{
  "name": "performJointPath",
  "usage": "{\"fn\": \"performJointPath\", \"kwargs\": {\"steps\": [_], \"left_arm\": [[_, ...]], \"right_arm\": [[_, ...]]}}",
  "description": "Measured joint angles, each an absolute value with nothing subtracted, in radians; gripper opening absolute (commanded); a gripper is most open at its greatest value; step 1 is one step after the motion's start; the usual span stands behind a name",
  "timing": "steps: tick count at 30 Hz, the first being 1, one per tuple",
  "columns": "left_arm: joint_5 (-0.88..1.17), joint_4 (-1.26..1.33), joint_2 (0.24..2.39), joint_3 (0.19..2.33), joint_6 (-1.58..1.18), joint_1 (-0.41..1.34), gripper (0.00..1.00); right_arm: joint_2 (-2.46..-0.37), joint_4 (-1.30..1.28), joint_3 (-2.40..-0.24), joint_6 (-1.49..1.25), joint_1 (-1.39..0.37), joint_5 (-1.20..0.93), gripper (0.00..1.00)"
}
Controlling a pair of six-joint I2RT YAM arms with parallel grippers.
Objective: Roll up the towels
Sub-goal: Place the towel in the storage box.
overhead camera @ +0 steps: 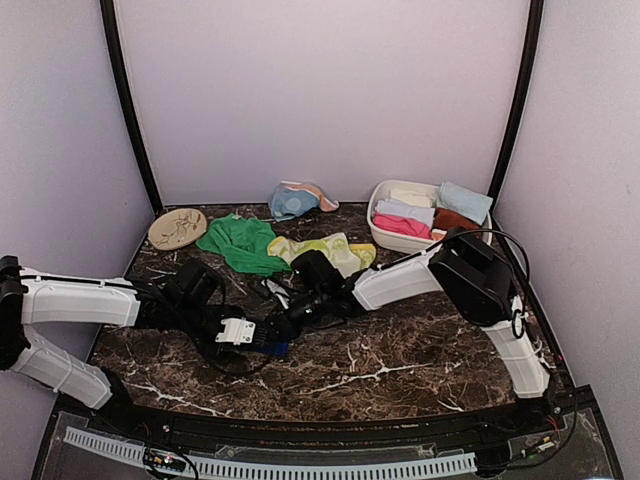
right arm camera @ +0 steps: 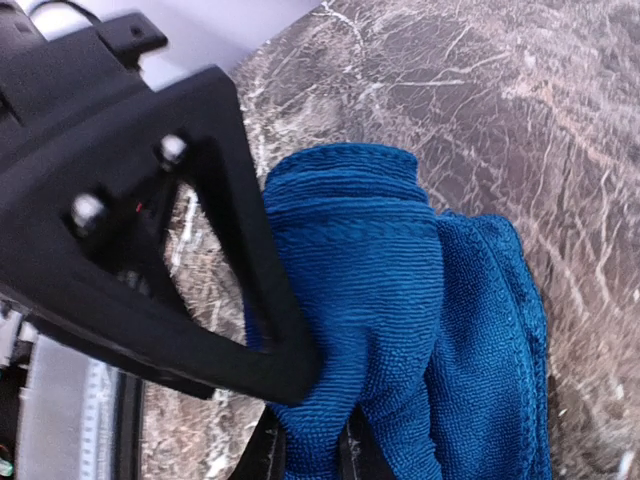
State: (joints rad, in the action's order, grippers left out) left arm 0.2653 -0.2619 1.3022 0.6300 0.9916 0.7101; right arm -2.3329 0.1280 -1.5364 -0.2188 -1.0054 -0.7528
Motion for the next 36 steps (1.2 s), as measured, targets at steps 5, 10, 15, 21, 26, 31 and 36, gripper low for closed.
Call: {"fn": "performJointPath", "kwargs": {"steps": [5,10,15,21,26,31,36], "left_arm": [[0.162,-0.102,1.309,0.567,1.022,0.746,0.61],[0.098,-0.014,1.338,0.535,1.041,0.758,0.6],[0.063,0.045,1.359,0.512,1.065,0.772,0.55],[0.033,0.07,1.377,0.515,1.063,0.778,0.74],[0.072,-0.125,1.363,0.644,0.949,0.727,0.99],[0.232,-0.336,1.277,0.835,0.861,0.58,0.99],[0.315,-0.444,1.25,0.895,0.809,0.456,0.99]], "right_arm": [[-2.336,0.232,-1.488,-0.369,-0.986,-0.834,0.0],[-2.346,0.32,-1.46,-0.517,-0.98,-0.907,0.0],[-2.347,0.348,-1.451,-0.579,-0.976,-0.928,0.0],[-2.332,0.372,-1.41,-0.587,-0.965,-0.935,0.0],[-2.222,0.336,-1.267,-0.605,-0.891,-0.978,0.0],[-2.101,0.119,-1.247,-0.525,-0.705,-0.95,0.0],[-1.917,-0.127,-1.306,-0.395,-0.469,-0.847,0.0]]}}
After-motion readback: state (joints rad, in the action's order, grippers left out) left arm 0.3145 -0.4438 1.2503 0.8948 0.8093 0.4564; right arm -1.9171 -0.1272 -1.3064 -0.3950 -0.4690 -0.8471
